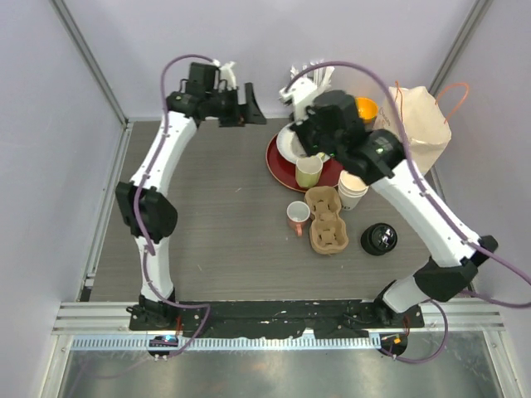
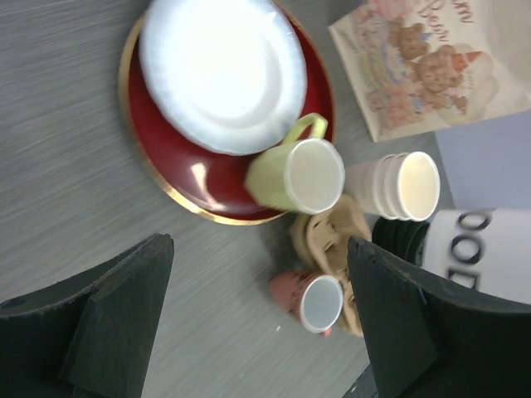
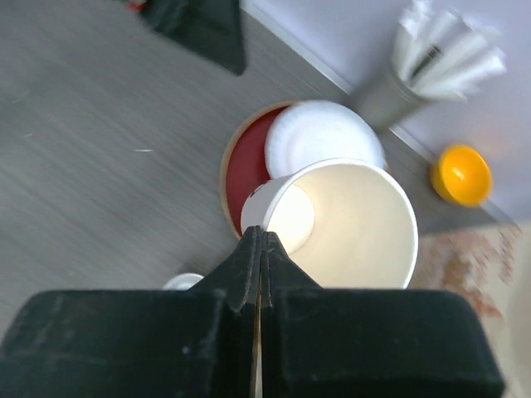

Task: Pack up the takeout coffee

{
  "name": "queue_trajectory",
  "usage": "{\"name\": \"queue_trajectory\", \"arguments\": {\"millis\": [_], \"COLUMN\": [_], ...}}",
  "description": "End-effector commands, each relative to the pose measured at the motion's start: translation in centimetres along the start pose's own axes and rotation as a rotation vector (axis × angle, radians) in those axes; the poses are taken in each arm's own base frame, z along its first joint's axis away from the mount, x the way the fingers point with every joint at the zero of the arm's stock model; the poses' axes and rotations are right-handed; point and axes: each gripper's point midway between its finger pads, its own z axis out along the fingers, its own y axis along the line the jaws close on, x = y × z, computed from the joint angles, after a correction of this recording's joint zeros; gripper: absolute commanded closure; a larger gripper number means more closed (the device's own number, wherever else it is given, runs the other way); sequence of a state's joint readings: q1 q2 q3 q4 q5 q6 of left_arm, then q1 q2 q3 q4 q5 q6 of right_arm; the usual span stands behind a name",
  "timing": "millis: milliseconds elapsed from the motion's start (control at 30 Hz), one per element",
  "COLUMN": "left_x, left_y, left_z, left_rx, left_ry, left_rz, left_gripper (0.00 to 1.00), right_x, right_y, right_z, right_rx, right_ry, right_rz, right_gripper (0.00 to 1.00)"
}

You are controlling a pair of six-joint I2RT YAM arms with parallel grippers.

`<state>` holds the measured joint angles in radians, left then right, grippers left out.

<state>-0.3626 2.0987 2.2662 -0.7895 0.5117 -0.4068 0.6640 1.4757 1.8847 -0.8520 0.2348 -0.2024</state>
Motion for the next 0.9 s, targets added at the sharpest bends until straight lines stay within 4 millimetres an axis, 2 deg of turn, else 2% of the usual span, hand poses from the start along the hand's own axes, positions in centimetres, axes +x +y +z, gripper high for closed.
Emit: {"name": "queue_trajectory", "arguments": {"millis": [0, 33, 67, 100, 133, 167, 267, 300, 333, 367, 400, 467, 567, 767, 800, 867], "left_x": [-0.5, -1.1, -0.5, -0.9, -1.0, -0.9, 0.0, 0.5, 0.9, 1.8, 2.0, 3.4, 4.7, 5.6, 5.6, 5.6], "left_y": [3.4, 3.4, 4.8, 6.6, 7.3, 8.7, 9.9, 9.9, 10.0, 11.5, 11.4, 11.8, 11.9, 12.0, 12.0, 11.8], "left_z": [-7.1, -9.1, -9.6, -11.2, -12.3, -14.0, -16.5, -16.6, -16.7, -17.3, -17.7, -17.6, -17.7, -18.0, -18.0, -18.0], "left_rx": [-0.091, -0.105, -0.126, -0.163, -0.180, -0.206, -0.233, -0.237, -0.241, -0.279, -0.287, -0.296, -0.295, -0.292, -0.291, -0.282], "left_ry": [-0.034, -0.071, -0.066, -0.094, -0.114, -0.141, -0.173, -0.169, -0.167, -0.161, -0.166, -0.142, -0.117, -0.106, -0.106, -0.105], "left_rz": [0.055, 0.061, 0.042, 0.018, 0.010, -0.009, -0.009, 0.011, 0.022, 0.005, 0.032, 0.034, 0.047, 0.045, 0.045, 0.047], "left_gripper": [0.09, 0.06, 0.06, 0.04, 0.04, 0.04, 0.03, 0.03, 0.03, 0.03, 0.03, 0.03, 0.03, 0.03, 0.03, 0.03], "right_x": [-1.8, -2.1, -1.0, -0.5, 0.5, 1.0, 2.8, 2.1, 3.5, 4.3, 4.1, 5.7, 7.7, 8.9, 10.0, 10.0], "right_y": [7.4, 9.9, 11.3, 12.5, 14.9, 16.0, 20.2, 21.2, 22.2, 23.7, 24.5, 26.6, 28.2, 30.6, 30.9, 30.9], "right_z": [2.9, 3.1, 3.9, 4.3, 5.1, 5.5, 6.7, 7.0, 7.5, 7.8, 8.0, 8.9, 10.1, 10.9, 11.3, 11.6], "right_rx": [-0.131, -0.167, -0.197, -0.227, -0.296, -0.333, -0.453, -0.465, -0.484, -0.510, -0.517, -0.541, -0.539, -0.624, -0.630, -0.626], "right_ry": [-0.053, -0.076, -0.058, -0.058, -0.068, -0.076, -0.114, -0.168, -0.156, -0.155, -0.177, -0.147, -0.111, -0.090, -0.052, -0.038], "right_rz": [-0.177, -0.210, -0.239, -0.256, -0.276, -0.280, -0.289, -0.280, -0.294, -0.309, -0.313, -0.361, -0.431, -0.426, -0.440, -0.450], "right_gripper": [0.99, 0.99, 0.99, 0.99, 0.99, 0.99, 0.99, 0.99, 0.99, 0.99, 0.99, 0.99, 0.99, 0.99, 0.99, 0.99]}}
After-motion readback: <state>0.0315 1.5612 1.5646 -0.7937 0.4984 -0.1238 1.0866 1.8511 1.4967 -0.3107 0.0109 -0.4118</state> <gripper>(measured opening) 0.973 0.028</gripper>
